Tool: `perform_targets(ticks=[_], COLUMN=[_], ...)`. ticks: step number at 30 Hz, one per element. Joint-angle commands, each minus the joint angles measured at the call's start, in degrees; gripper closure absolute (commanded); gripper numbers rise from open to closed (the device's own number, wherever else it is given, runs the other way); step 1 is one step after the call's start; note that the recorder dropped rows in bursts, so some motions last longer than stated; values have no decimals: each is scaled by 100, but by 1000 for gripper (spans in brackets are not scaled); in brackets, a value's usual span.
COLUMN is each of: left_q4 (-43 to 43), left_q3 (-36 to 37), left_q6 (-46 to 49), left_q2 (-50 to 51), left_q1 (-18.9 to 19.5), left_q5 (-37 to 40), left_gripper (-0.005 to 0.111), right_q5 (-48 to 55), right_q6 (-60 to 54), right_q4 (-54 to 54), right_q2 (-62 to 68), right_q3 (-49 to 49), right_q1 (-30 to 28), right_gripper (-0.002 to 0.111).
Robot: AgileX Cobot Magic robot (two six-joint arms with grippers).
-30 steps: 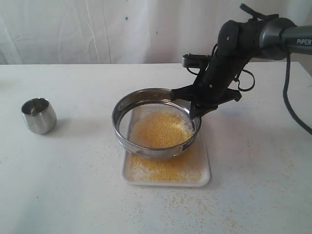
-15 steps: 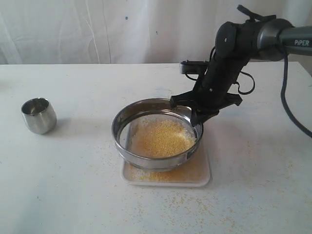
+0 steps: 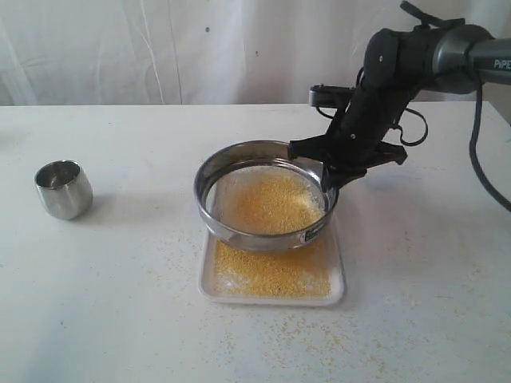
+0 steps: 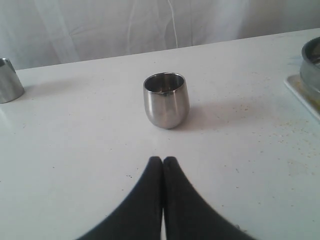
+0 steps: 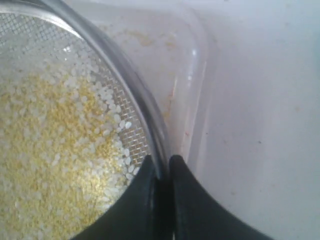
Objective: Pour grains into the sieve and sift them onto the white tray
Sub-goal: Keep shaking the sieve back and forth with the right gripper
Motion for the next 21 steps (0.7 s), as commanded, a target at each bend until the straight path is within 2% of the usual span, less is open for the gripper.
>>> perform_targets(ticks=[1,5,7,10,15,16,18,19,20,21], left_q4=[-47,-47,-47,-47,-47,-47,-47,-47,-47,-47], left_q3=[18,18,18,18,18,18,18,18,18,18], left_q6=[4,4,4,4,4,4,4,4,4,4], left_q2=[-28,-28,-28,-28,-28,-28,-28,-28,-28,-28], left_q1=[3,3,3,3,3,3,3,3,3,3], left_q5=[-29,-29,-29,-29,-29,-29,-29,-29,-29,-29], left_gripper=[107,107,107,107,107,107,107,107,107,107], right_q5=[545,-711,-368,555,-733,-769,180,600,441,-199], right_q6=[-293,-152,52,-293,-401,-355,-143,-379,-460,-460], right_q4=[95,114,366,431,242,267,370,265,189,-5], right_q2=[-100,-100,-100,-100,-100,-100,-124,-124,-124,-124], right_q3=[25,25,15,72,95,95,107,134,145,145], right_q1=[18,-7,-7,91,103,91,80,130,128,128], right_gripper=[108,108,108,108,108,108,108,108,108,108])
